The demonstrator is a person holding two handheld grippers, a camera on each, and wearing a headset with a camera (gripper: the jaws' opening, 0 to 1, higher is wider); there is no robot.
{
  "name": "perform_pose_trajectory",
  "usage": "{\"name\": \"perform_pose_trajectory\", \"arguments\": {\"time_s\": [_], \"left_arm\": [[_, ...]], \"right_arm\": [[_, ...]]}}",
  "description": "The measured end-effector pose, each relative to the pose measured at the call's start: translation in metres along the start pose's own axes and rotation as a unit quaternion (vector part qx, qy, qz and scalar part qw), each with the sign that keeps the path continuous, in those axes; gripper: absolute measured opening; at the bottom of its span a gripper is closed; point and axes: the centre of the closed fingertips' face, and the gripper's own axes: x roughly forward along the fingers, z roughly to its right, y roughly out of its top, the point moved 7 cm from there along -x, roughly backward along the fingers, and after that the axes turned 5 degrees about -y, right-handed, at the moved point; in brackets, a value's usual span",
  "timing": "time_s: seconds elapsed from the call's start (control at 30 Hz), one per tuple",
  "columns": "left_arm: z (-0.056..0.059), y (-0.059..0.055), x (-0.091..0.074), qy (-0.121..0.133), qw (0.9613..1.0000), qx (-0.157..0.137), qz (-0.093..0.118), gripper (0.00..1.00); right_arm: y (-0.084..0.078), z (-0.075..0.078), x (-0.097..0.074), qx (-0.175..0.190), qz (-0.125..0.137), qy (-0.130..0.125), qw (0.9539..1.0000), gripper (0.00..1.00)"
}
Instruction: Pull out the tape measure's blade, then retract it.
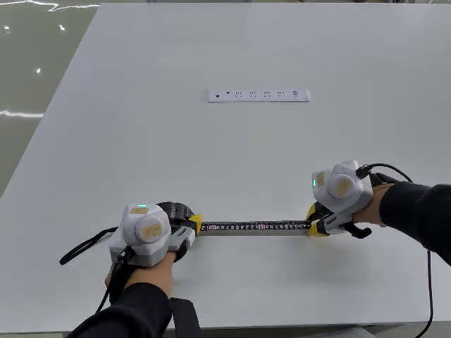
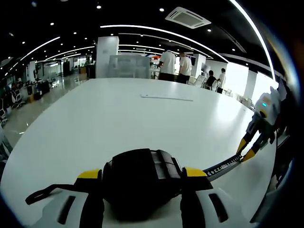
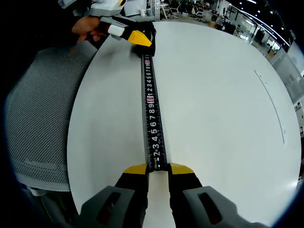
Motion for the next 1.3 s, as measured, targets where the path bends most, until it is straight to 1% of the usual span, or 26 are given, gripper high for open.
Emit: {"name": "perform_pose_trajectory", "arguments": {"time_s": [0.2,0.6,0.8,1.3], "left_arm": [[0.000,0.000,0.000,-0.001,1.0000,0.000,-0.002,0.61],[0.000,0.001,-0.001,-0.006,1.0000,-0.001,-0.004,0.61],[-0.001,0.001,-0.001,-0.008,1.0000,-0.003,-0.006,0.60],[-0.001,0.002,-0.001,-0.010,0.9999,-0.001,-0.007,0.60]], "right_arm": [[0.003,0.000,0.001,-0.006,0.002,-0.001,1.0000,0.12],[0.009,0.001,0.004,0.005,0.005,-0.002,1.0000,0.12],[0.011,0.001,0.006,0.009,0.012,-0.003,0.9999,0.12],[0.017,0.003,0.008,-0.010,0.023,-0.004,0.9997,0.12]]}}
